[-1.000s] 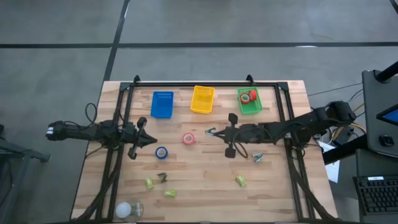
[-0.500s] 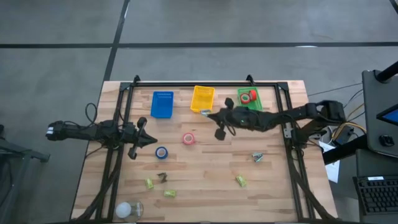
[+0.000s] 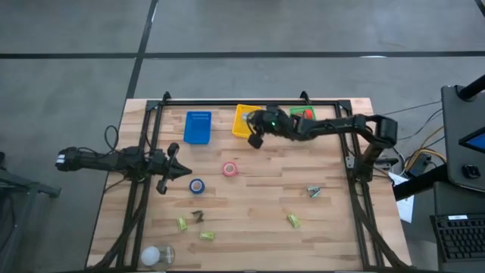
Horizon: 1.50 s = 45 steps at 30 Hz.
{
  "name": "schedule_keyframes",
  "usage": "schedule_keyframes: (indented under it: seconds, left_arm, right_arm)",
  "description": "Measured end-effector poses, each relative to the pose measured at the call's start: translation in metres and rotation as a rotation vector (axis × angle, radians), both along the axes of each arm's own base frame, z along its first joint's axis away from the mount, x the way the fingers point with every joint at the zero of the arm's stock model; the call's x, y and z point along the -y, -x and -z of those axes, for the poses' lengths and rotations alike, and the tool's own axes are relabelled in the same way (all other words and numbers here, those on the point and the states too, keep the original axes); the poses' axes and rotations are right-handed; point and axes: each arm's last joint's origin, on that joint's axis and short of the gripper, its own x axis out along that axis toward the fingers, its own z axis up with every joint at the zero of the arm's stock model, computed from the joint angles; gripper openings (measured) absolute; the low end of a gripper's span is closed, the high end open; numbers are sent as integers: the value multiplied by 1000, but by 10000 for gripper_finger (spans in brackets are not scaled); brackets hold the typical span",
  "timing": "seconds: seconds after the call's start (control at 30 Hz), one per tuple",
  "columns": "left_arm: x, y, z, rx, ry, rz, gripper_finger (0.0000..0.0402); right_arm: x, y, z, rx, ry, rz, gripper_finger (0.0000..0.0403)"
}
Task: Pick and place Stapler, Stapler remover, tape
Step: Put the light blue staple remover into the yellow bin
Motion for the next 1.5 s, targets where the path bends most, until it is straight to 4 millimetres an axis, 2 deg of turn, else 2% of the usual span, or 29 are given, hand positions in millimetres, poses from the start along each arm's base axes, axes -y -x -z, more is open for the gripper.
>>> schedule_keyframes:
  seconds: [0.23, 0.4, 0.67, 0.97, 1.07, 1.27, 1.37, 1.5]
  left_arm:
    - [0, 0, 0, -1, 0, 0, 10]
    - [0, 0, 0, -1, 0, 0, 10]
    - [0, 0, 0, -2, 0, 0, 10]
    - [0, 0, 0, -2, 0, 0, 10]
    - [0, 0, 0, -2, 0, 0, 10]
    - [0, 0, 0, -3, 0, 0, 10]
    - [0, 0, 0, -4, 0, 0, 10]
    - [0, 0, 0, -4, 0, 0, 10]
  right_arm:
    - [41, -12, 15, -94, -115, 62, 8]
    - [57, -16, 28, -159, -198, 79, 8]
    - [69, -22, 39, -172, -240, 99, 8]
    - [87, -13, 34, -138, -289, 170, 9]
    - [90, -11, 37, -123, -372, 128, 9]
    - [90, -11, 39, -129, -375, 124, 10]
    - [90, -11, 39, -132, -370, 128, 24]
    - [90, -11, 39, -133, -367, 133, 61]
